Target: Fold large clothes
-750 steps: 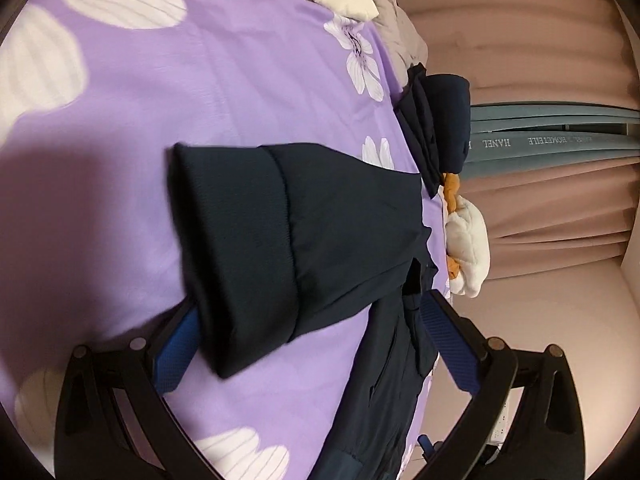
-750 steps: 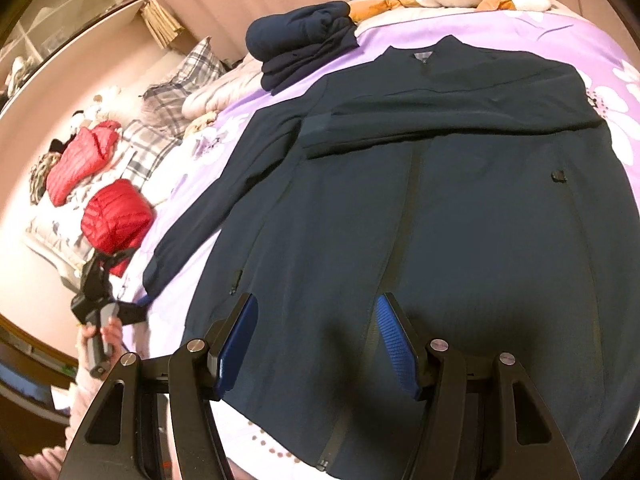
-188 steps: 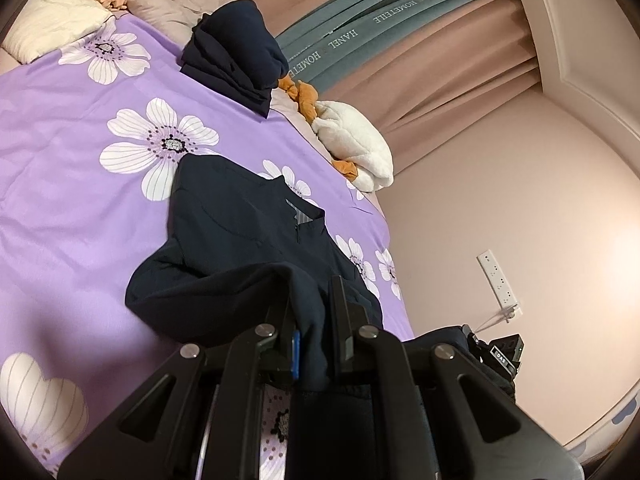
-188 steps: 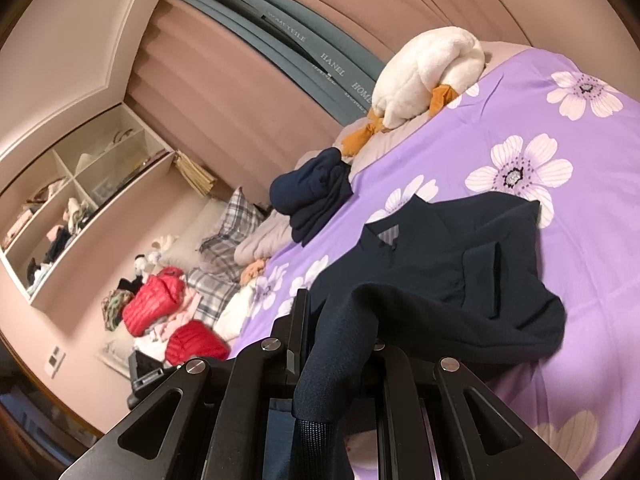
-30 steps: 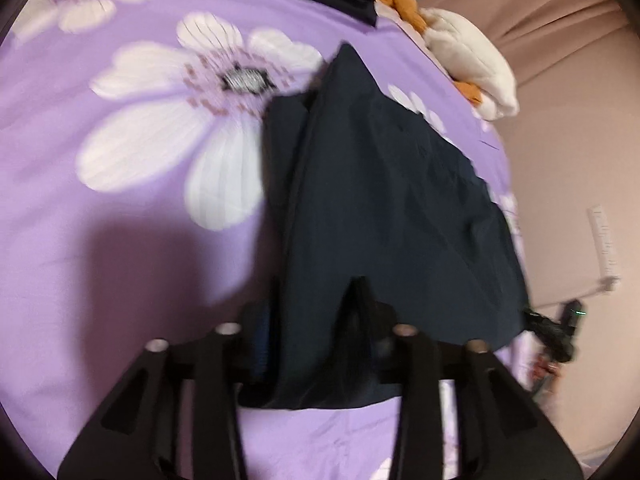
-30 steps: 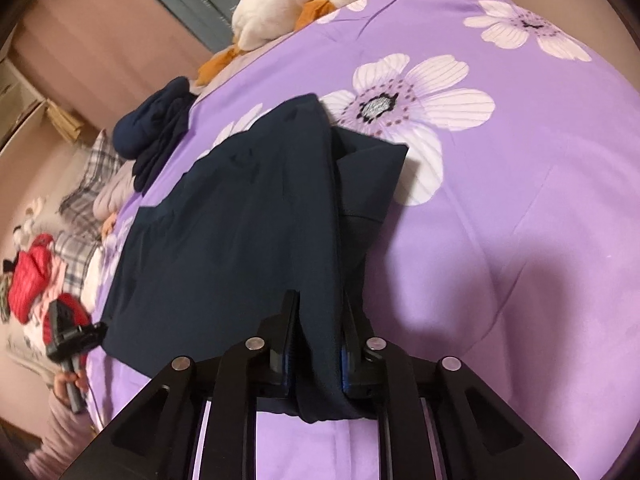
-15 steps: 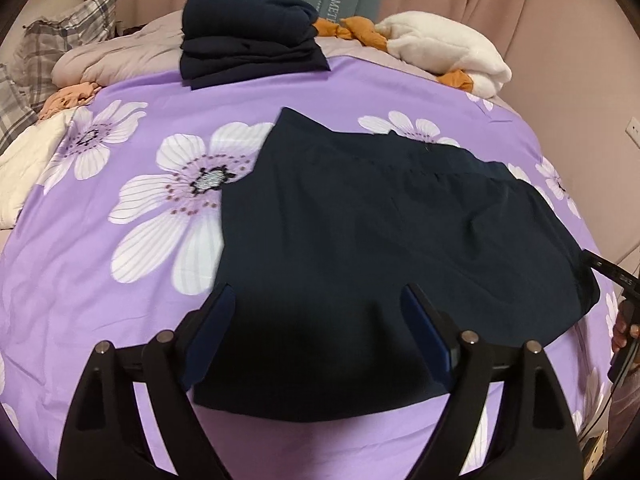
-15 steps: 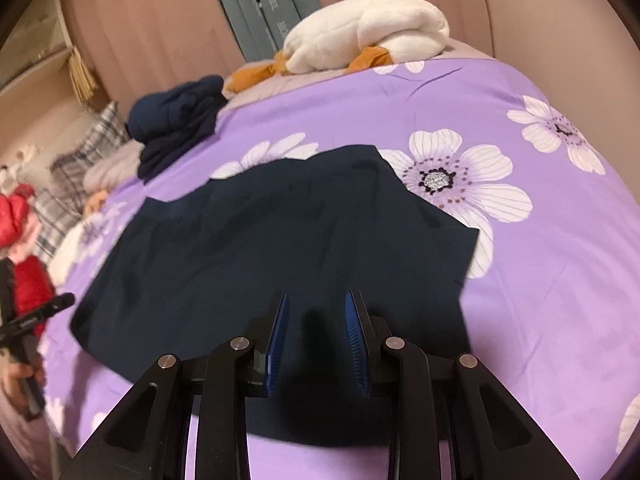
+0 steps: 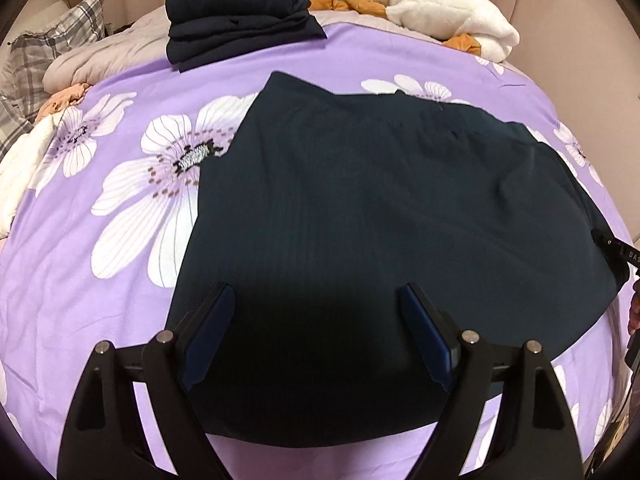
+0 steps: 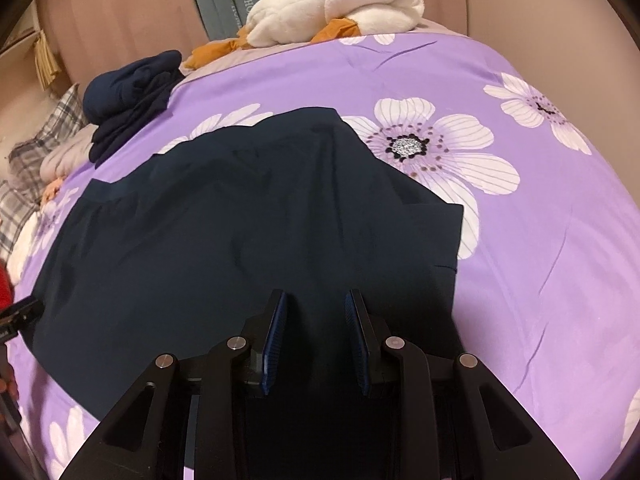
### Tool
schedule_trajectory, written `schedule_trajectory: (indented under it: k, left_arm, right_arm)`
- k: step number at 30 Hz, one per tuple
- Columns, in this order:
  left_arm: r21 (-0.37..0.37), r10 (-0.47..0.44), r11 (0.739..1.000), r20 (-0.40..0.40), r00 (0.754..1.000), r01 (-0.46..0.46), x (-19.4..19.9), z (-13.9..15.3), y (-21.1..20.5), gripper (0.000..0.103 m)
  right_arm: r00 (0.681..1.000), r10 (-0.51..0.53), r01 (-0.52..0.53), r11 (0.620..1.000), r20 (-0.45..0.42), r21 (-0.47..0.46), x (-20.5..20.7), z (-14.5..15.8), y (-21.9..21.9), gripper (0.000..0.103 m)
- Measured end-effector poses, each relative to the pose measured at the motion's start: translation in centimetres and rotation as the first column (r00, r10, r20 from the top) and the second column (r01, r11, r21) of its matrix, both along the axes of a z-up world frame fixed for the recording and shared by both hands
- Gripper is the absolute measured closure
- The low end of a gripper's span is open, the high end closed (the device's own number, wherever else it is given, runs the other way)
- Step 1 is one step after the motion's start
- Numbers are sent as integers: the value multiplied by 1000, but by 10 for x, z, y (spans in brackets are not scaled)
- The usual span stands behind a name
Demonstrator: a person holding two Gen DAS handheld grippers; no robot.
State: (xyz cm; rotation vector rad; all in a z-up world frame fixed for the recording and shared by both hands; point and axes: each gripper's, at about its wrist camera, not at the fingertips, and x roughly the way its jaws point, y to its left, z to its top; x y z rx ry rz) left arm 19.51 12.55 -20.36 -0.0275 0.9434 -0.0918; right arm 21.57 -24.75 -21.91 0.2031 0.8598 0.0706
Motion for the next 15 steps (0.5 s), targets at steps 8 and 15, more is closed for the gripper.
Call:
schedule_trajectory:
  k: [8, 15]
  left_arm:
    - [-4, -7, 1000, -9, 1000, 7, -5, 0, 1, 18]
    - [-8, 2, 1000, -17, 1000, -2, -7, -11, 0, 14]
  right_arm:
    - [999, -42, 43, 996, -19, 77, -12, 9, -15, 74]
    - [999, -39, 41, 997, -37, 65, -17, -7, -21, 74]
